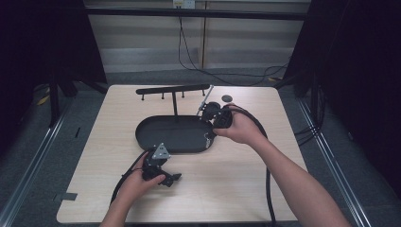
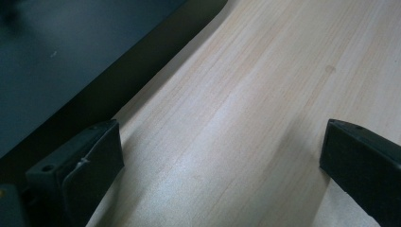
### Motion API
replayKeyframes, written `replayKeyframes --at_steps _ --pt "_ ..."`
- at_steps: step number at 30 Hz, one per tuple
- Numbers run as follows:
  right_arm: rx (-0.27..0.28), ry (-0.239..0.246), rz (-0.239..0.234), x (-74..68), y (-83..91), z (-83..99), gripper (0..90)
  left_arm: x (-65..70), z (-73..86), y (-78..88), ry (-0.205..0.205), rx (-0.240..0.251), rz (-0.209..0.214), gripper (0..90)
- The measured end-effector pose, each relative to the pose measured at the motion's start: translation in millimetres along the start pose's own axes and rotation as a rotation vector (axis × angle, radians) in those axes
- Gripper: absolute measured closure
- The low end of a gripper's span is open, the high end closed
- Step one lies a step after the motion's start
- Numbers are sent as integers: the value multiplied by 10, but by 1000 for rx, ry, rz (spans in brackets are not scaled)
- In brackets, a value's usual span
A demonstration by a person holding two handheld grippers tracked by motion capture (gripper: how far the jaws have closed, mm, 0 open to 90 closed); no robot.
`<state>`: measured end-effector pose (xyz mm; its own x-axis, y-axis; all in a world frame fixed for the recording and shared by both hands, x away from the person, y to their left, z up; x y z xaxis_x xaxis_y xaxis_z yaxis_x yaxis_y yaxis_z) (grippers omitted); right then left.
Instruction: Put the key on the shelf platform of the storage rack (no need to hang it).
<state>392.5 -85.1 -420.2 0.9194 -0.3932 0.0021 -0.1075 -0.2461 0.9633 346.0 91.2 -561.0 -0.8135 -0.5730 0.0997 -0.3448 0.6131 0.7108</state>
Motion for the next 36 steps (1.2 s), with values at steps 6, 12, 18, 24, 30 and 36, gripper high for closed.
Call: replayKeyframes --at_steps 6,12,18,24,30,36 --pt "-3 2 12 28 5 -77 895 0 0 1 0 -1 0 0" --pt "-2 -12 15 65 -14 -123 895 0 0 0 0 0 0 0" --pt "6 -12 18 121 -22 -164 895 1 0 0 1 0 1 0" --pt "4 -16 22 143 -20 -213 895 2 0 0 2 0 3 0" --pt "5 -18 30 178 -66 -263 895 1 0 1 2 -1 3 0" --pt "0 -25 34 213 -123 -312 895 1 1 3 1 -4 4 0"
Point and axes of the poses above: each handheld gripper's, and its own axes: y roughly backward along the jaws, z roughly out of its underside, x roughly to its right, the point moved 7 cm from there along -y, roughly forward along the jaws, and after that the axes turned 6 degrees about y, right-handed, at the moved point
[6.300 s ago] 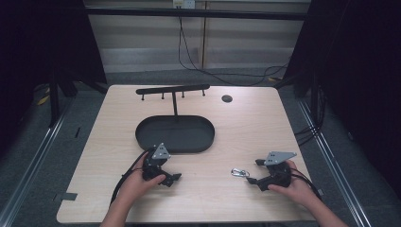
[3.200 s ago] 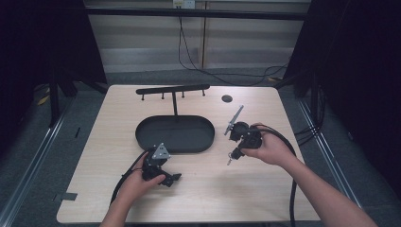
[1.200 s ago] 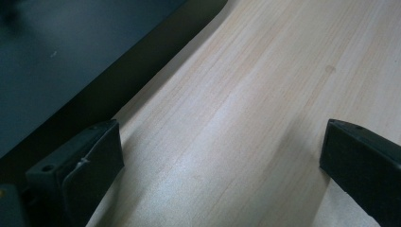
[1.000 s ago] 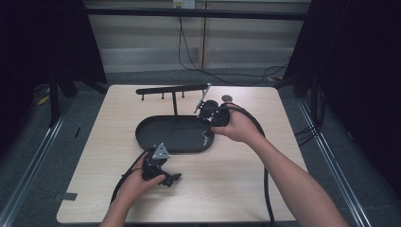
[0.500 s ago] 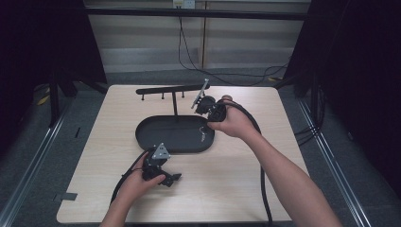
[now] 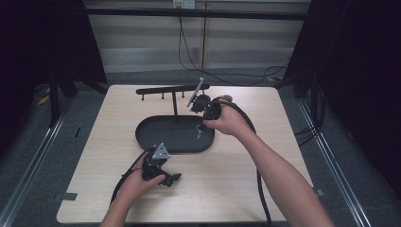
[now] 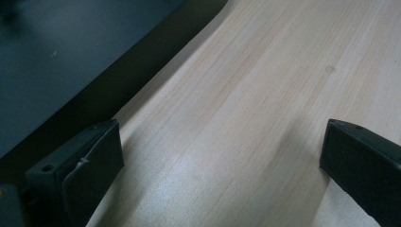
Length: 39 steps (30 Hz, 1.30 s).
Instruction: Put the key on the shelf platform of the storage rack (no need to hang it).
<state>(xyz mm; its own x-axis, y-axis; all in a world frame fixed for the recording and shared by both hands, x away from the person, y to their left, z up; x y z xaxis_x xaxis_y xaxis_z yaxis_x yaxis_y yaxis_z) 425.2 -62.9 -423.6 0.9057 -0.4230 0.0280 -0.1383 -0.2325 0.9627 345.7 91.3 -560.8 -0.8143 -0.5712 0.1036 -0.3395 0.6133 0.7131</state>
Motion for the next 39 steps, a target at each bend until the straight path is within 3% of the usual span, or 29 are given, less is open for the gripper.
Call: replayKeyframes --at_steps 20,39 --pt "20 -45 13 141 -141 -91 894 0 0 0 0 0 0 0" --pt "28 -53 26 184 -312 -178 894 -1 0 0 -1 0 0 0"
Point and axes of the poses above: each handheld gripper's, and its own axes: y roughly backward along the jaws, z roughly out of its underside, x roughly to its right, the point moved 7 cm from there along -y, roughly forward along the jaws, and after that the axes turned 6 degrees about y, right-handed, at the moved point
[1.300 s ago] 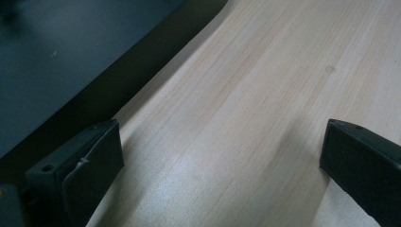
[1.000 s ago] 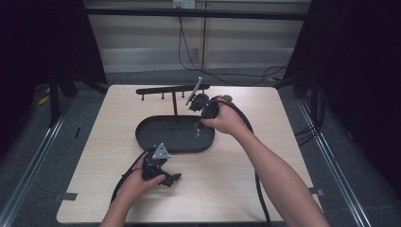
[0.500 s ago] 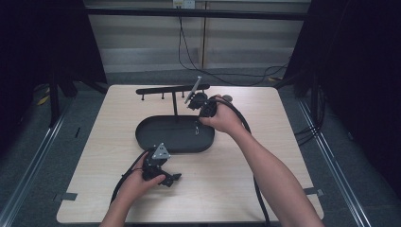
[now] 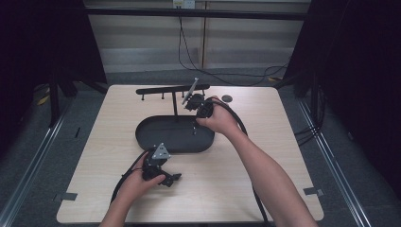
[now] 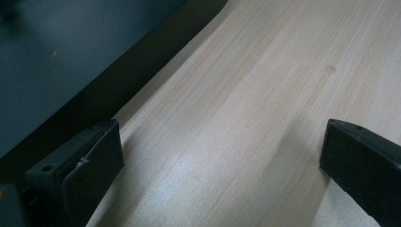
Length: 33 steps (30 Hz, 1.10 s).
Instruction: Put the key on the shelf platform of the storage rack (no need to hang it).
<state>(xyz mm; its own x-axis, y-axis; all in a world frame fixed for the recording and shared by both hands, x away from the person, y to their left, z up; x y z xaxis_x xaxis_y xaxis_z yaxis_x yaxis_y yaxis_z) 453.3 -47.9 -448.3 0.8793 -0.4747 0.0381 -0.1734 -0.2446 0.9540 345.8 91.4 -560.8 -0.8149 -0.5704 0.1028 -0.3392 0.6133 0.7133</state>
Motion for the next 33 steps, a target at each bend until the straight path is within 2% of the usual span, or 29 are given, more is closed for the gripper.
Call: replayKeyframes --at_steps 12,26,33 --pt "-6 -15 -3 21 -149 46 894 0 -1 -2 0 3 -1 0" --pt "-34 -8 -14 -11 -324 93 893 0 0 -2 0 2 -1 0" --pt "-30 -4 -18 -24 -364 80 892 0 0 -2 0 3 -1 0"
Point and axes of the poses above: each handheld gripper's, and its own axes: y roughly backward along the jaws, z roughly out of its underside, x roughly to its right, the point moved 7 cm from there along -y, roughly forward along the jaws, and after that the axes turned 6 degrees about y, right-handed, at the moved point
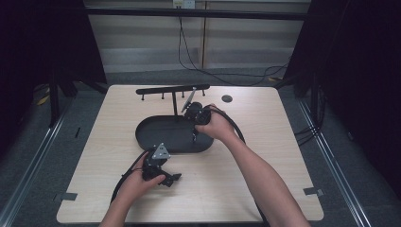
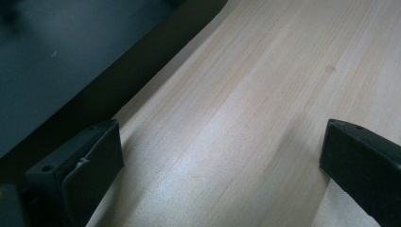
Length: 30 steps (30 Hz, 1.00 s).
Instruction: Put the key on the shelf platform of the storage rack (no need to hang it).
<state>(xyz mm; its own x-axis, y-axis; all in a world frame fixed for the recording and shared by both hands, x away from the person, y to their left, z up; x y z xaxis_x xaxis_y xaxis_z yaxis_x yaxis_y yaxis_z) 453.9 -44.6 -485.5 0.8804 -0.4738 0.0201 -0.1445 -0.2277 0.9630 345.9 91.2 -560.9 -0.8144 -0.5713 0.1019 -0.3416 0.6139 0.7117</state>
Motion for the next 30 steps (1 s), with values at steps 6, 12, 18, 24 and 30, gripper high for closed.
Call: replayKeyframes --at_steps 6,12,18,24,30 --pt "1 2 1 -12 -31 -7 891 0 0 0 0 0 0 0" --pt "13 -4 2 -3 -52 -9 890 0 0 0 0 0 0 0" --pt "15 -4 10 9 -61 10 889 0 0 0 0 0 0 0" --pt "11 -7 11 34 -87 43 885 0 0 -2 0 2 -3 0" --pt "26 -12 28 80 -128 51 886 -1 0 -1 0 2 -3 0"
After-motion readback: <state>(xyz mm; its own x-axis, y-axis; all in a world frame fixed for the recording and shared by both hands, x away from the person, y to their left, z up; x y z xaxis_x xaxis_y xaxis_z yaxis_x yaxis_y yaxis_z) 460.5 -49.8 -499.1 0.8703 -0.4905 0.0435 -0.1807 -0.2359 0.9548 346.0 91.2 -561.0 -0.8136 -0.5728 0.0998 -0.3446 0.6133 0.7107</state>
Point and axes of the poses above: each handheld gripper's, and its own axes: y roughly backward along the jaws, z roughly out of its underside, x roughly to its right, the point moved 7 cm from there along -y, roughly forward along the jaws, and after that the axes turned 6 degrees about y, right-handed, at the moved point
